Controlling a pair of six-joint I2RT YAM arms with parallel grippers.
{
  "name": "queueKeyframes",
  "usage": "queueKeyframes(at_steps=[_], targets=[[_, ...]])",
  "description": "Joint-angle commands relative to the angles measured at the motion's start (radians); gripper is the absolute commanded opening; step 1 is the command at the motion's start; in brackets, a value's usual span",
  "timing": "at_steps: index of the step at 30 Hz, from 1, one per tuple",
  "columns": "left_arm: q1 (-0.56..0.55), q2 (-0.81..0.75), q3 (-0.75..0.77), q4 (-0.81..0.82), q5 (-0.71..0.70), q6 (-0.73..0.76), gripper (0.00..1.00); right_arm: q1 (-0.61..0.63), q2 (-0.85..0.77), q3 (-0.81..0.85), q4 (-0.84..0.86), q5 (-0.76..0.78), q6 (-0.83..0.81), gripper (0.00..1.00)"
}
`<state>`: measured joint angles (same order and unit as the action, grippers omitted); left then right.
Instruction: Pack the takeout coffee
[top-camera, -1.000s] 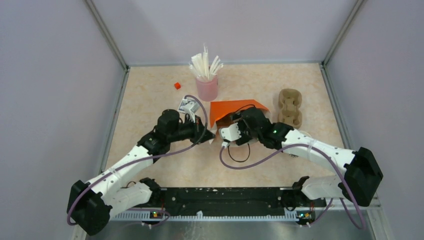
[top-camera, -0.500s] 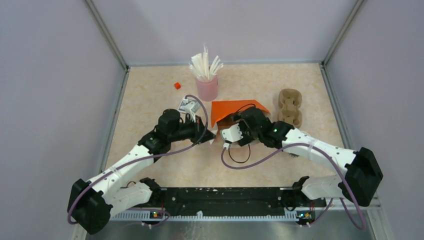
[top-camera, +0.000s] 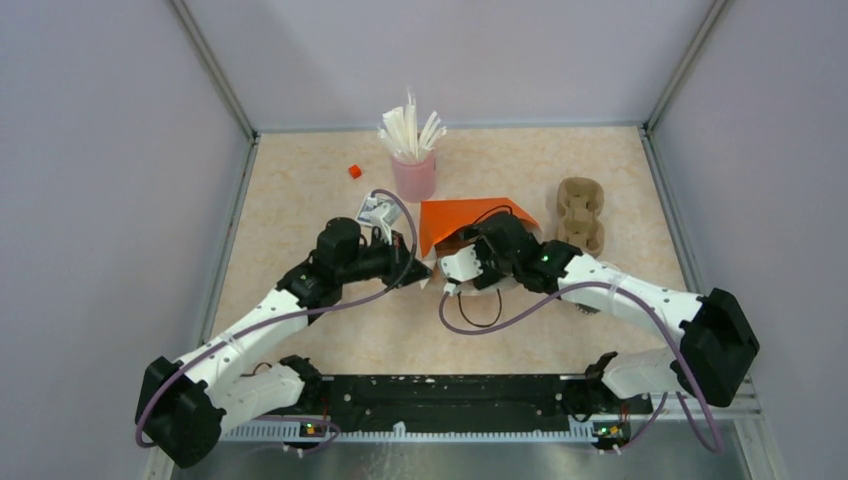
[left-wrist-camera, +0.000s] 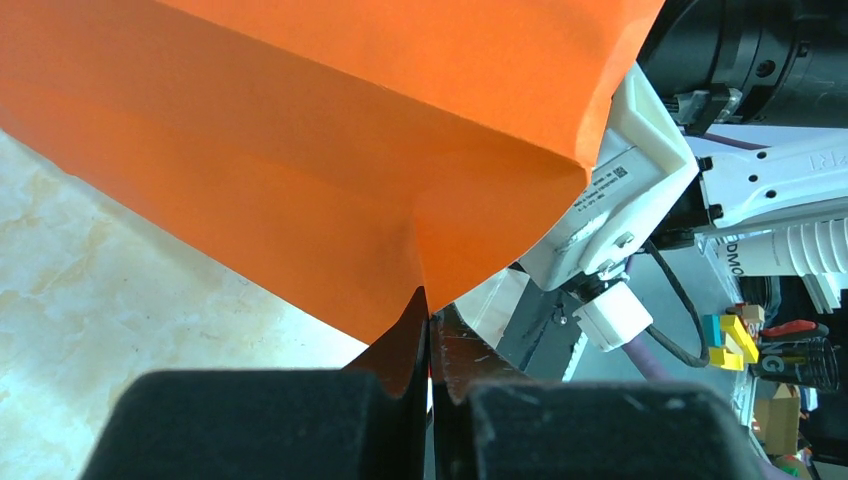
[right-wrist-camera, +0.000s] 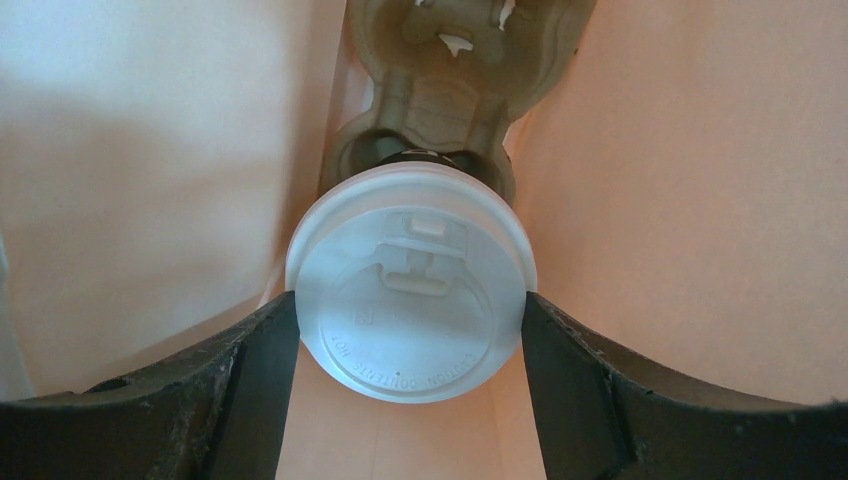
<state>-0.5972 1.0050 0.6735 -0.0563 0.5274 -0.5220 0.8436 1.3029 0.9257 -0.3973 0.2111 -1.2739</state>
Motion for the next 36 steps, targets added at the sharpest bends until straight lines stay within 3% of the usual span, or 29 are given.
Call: queueKeyframes(at_steps=[1, 36], targets=[[-0.004, 0.008, 0.035, 0.087, 0.037, -0.005, 0.01, -0.030, 0.010, 0.022, 0.080, -0.031, -0.005, 0.61], [-0.003, 0.027, 0.054, 0.067, 0.036, 0.010, 0.00, -0.074, 0.021, -0.045, 0.133, -0.058, 0.037, 0.61]])
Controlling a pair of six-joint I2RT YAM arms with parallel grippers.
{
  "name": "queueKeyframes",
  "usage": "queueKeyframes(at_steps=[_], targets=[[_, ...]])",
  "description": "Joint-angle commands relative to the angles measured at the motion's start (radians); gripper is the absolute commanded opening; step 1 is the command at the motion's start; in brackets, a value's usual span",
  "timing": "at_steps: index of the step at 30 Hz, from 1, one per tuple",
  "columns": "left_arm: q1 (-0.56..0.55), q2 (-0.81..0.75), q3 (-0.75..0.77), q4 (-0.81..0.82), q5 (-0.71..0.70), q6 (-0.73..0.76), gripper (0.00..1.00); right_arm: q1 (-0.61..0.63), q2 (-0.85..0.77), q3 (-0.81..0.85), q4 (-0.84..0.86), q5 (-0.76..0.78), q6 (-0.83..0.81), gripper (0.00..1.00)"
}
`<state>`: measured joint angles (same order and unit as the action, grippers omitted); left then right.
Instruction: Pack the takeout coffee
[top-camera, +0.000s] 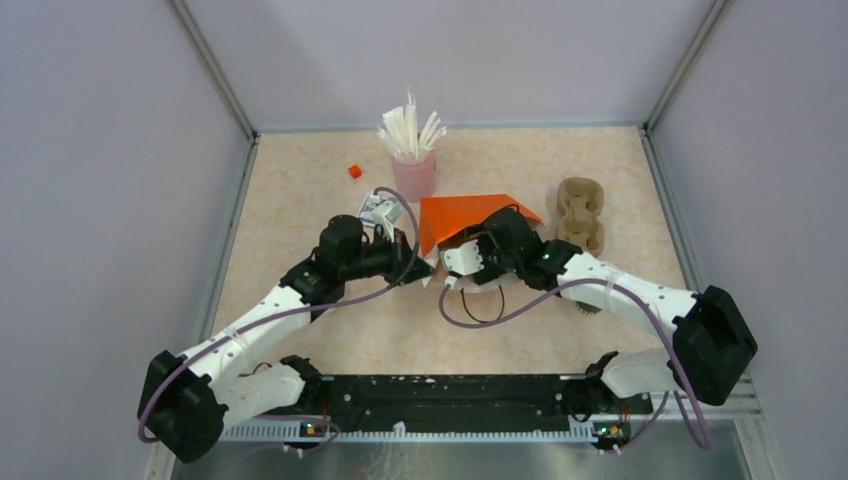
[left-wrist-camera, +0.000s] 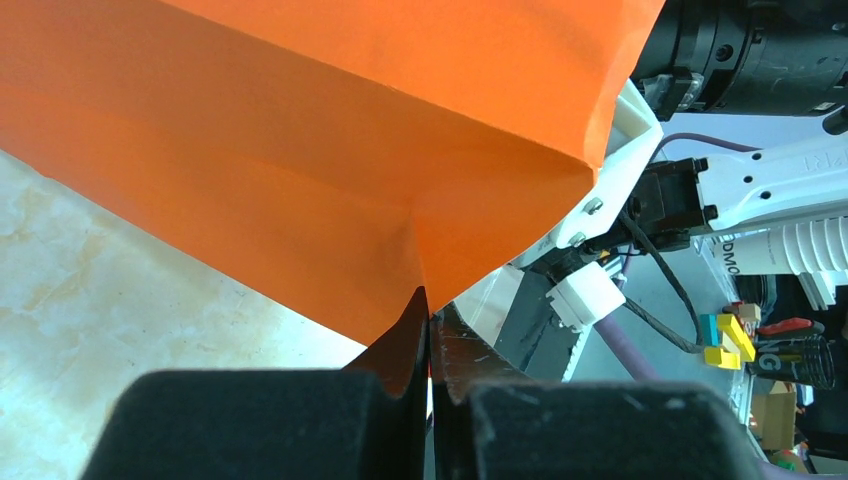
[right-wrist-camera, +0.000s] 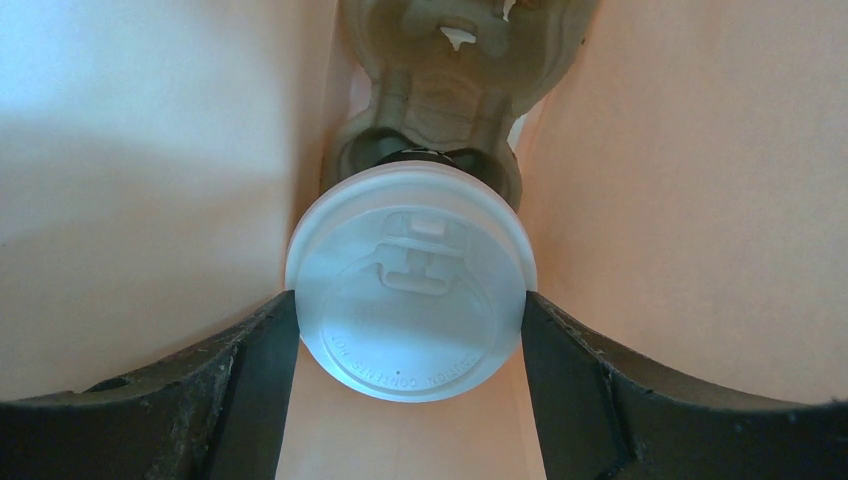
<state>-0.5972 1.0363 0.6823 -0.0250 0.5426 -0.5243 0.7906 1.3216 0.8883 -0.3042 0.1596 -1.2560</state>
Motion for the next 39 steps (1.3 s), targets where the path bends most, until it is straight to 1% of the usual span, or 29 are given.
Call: queueKeyframes(at_steps=[1, 5, 13, 34, 39], targets=[[-0.002, -0.004, 0.045, 0.035, 0.019, 0.012, 0.00, -0.021, 0.007, -0.008, 0.045, -0.002, 0.019, 0.61], [-0.004, -0.002, 0.041, 0.040, 0.022, -0.001, 0.00, -0.025, -0.001, -0.032, 0.099, 0.013, 0.013, 0.60], [-0.003, 0.004, 0.044, 0.043, 0.028, -0.006, 0.00, -0.034, 0.013, -0.037, 0.129, 0.021, 0.003, 0.61], [-0.003, 0.004, 0.044, 0.050, 0.034, -0.008, 0.00, -0.038, 0.051, -0.036, 0.140, 0.028, 0.004, 0.63], [-0.003, 0.011, 0.053, 0.043, 0.033, 0.002, 0.00, -0.039, 0.046, -0.015, 0.130, 0.040, 0.006, 0.69]])
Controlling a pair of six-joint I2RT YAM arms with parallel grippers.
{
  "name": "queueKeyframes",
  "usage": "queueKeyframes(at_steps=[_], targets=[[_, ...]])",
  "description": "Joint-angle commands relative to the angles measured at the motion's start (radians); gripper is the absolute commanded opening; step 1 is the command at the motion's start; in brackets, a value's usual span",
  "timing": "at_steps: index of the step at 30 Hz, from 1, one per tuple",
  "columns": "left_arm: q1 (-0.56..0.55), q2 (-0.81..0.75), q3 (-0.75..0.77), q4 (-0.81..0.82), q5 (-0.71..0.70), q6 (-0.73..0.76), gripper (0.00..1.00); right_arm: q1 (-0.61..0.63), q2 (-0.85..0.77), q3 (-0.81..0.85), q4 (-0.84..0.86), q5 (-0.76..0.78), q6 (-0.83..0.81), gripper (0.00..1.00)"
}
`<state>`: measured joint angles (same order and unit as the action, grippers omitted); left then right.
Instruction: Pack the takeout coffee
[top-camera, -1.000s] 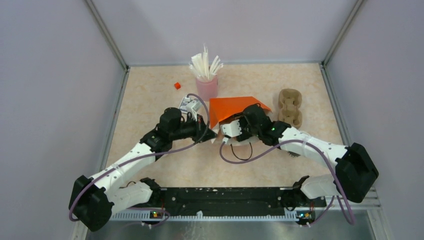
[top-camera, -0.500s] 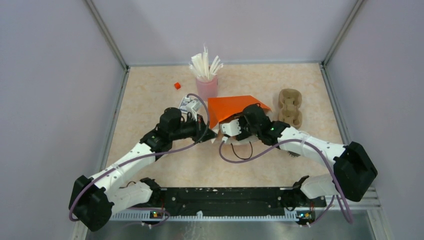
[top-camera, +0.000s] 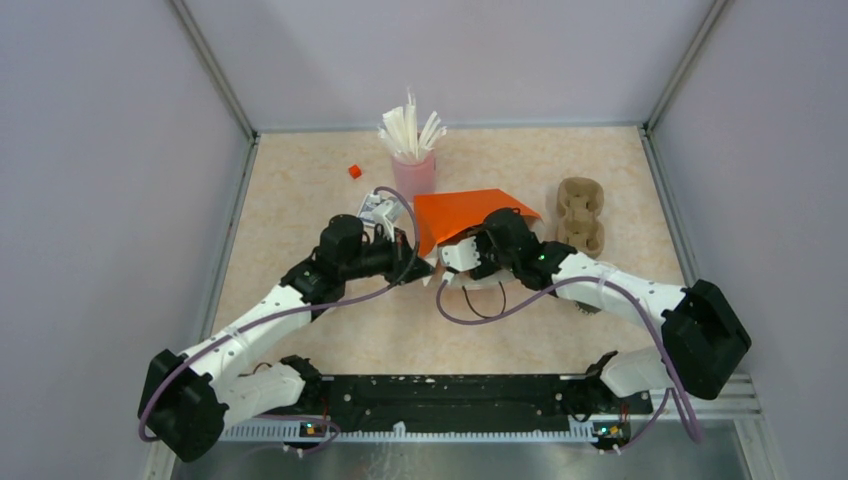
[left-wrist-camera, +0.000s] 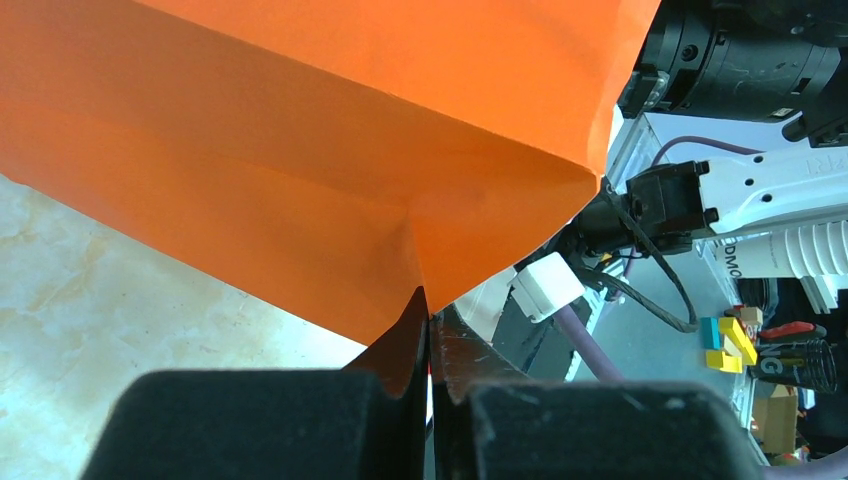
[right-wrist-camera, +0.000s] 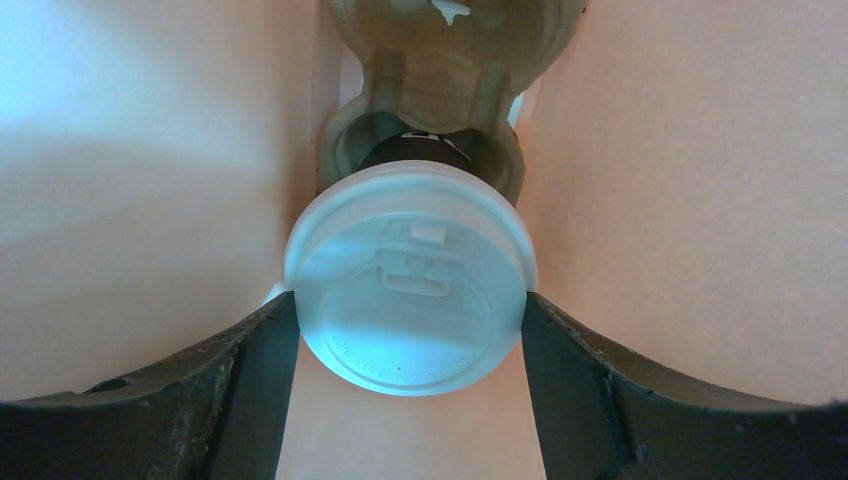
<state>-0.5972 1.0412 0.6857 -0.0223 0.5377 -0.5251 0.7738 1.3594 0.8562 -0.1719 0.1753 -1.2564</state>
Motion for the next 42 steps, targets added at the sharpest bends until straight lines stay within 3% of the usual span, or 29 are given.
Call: queueKeyframes(at_steps=[1, 7, 24, 30, 38, 42], targets=[[-0.004, 0.009, 0.054, 0.035, 0.035, 0.006, 0.01, -0.022, 0.001, 0.026, -0.009, 0.024, 0.010, 0.70], [-0.003, 0.039, 0.081, 0.027, 0.034, 0.018, 0.02, -0.022, -0.047, 0.049, -0.052, 0.029, 0.009, 0.76], [-0.003, 0.105, 0.193, -0.076, -0.001, 0.010, 0.03, -0.022, -0.130, 0.095, -0.125, -0.023, 0.059, 0.80], [-0.003, 0.118, 0.215, -0.084, -0.004, 0.008, 0.03, -0.022, -0.146, 0.117, -0.176, -0.038, 0.064, 0.91], [-0.004, 0.135, 0.231, -0.099, -0.005, 0.012, 0.03, -0.024, -0.162, 0.122, -0.215, -0.046, 0.072, 0.90], [-0.003, 0.132, 0.235, -0.106, -0.010, 0.017, 0.03, -0.027, -0.162, 0.126, -0.231, -0.052, 0.069, 0.79]])
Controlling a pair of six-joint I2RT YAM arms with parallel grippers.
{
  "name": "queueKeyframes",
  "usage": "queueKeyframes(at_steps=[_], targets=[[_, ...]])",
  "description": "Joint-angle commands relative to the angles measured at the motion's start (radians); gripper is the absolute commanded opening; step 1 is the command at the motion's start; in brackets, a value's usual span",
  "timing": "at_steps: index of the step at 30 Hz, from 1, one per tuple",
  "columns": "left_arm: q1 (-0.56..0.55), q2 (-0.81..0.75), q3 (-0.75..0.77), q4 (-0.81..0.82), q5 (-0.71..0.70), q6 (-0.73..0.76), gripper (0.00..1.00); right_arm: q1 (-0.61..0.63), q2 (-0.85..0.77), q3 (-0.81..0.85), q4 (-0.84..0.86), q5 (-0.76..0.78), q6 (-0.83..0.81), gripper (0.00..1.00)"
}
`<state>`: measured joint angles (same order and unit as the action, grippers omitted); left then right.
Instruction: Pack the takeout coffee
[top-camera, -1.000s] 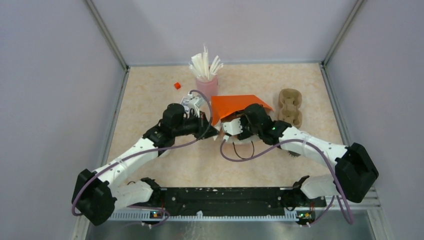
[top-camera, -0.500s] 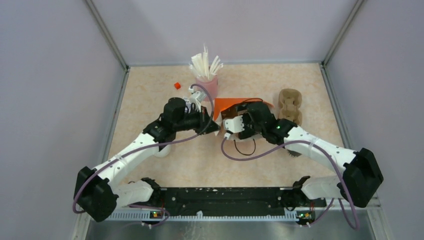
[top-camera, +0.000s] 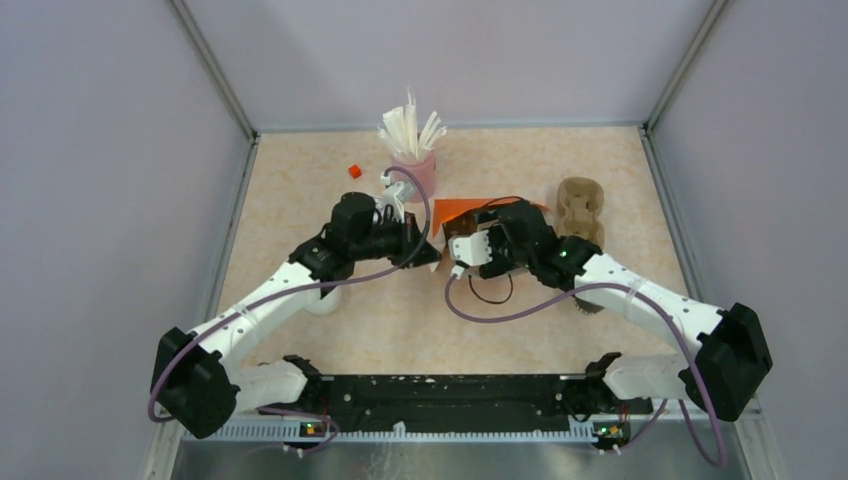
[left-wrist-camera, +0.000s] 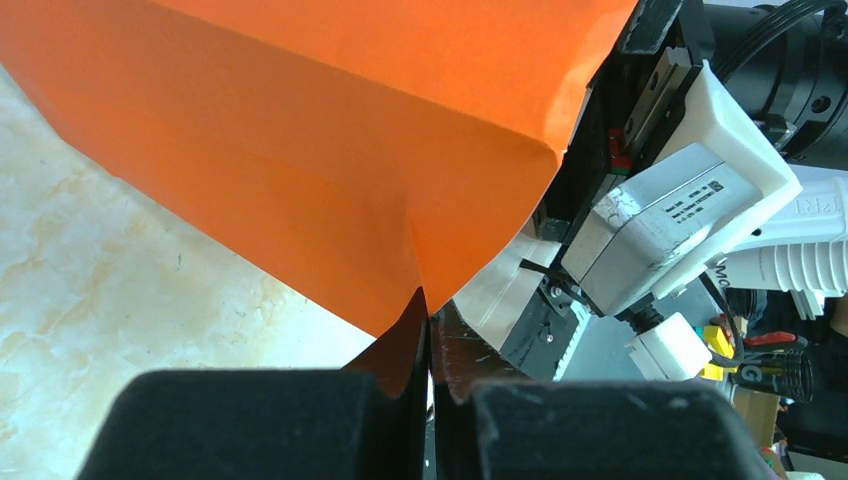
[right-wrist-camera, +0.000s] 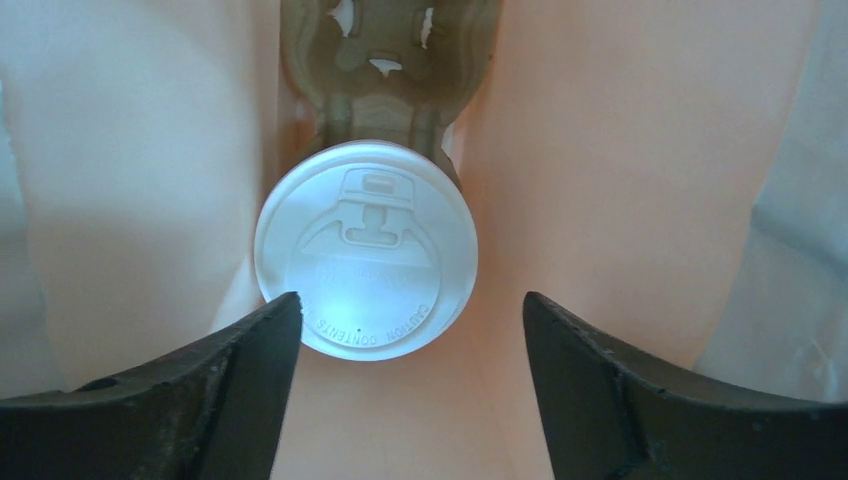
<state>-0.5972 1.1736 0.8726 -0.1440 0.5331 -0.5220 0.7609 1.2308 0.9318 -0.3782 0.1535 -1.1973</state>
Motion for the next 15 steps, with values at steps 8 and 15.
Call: queueKeyframes(at_steps=[8, 15], targets=[[-0.004, 0.015, 0.049, 0.016, 0.004, 0.014, 0.03, -0.014, -0.052, 0.118, -0.110, -0.064, 0.070, 0.67], [-0.003, 0.022, 0.045, 0.025, 0.012, 0.016, 0.03, -0.014, -0.038, 0.107, -0.117, -0.074, 0.082, 0.53]])
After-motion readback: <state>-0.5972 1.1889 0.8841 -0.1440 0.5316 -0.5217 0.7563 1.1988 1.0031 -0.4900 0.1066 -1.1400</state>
